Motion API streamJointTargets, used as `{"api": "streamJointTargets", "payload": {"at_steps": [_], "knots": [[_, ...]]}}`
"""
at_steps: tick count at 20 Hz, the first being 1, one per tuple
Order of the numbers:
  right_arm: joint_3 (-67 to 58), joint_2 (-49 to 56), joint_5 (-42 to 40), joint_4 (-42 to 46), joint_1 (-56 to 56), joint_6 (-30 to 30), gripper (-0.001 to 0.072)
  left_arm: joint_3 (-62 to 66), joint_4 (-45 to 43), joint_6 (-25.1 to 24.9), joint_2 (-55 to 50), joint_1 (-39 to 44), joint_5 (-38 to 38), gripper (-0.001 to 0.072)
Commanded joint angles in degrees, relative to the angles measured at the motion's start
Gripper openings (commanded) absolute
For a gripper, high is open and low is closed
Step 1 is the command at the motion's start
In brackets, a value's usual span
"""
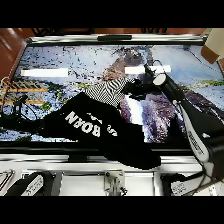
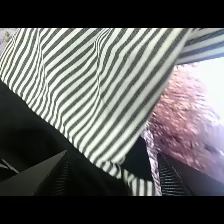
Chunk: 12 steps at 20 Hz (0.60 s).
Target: Fold the shirts.
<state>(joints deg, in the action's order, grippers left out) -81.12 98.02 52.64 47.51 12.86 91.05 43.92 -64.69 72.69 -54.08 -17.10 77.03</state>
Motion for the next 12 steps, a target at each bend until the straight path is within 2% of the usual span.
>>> {"api": "streamJointTargets", "payload": {"at_steps": [1,7,8,9,10,11,12], "knots": [[-6.78,8.61,2.71,-5.95,-0.13,0.24,0.0661,-0.07,0.2,-0.13,0.0,0.0,-3.41,0.0051],[-8.09,12.59,3.04,-7.17,-0.13,0.11,0.0656,-0.07,1.46,-0.17,0.0,0.0,-5.09,0.0051],[-8.09,12.59,1.62,-7.17,-0.13,0.02,0.0554,-0.07,2.4,-0.17,0.0,0.0,-5.2,0.0051],[-8.09,12.59,0.17,-7.19,-0.13,0.2,0.0407,-0.07,3.65,-0.15,0.0,0.0,-5.88,0.0051],[-8.09,12.59,-1.03,-7.17,-0.15,0.24,0.029,-0.07,5.27,-0.15,-0.04,0.0,-7.19,0.0051],[-8.09,12.57,-2.16,-7.17,-0.15,0.02,0.0199,-0.07,7.04,-0.15,-0.04,0.0,-9.11,0.0051],[-8.09,12.37,-2.19,-6.97,-0.57,-0.15,0.007,-0.02,9.25,-0.17,-0.04,0.0,-11.89,0.0051]]}}
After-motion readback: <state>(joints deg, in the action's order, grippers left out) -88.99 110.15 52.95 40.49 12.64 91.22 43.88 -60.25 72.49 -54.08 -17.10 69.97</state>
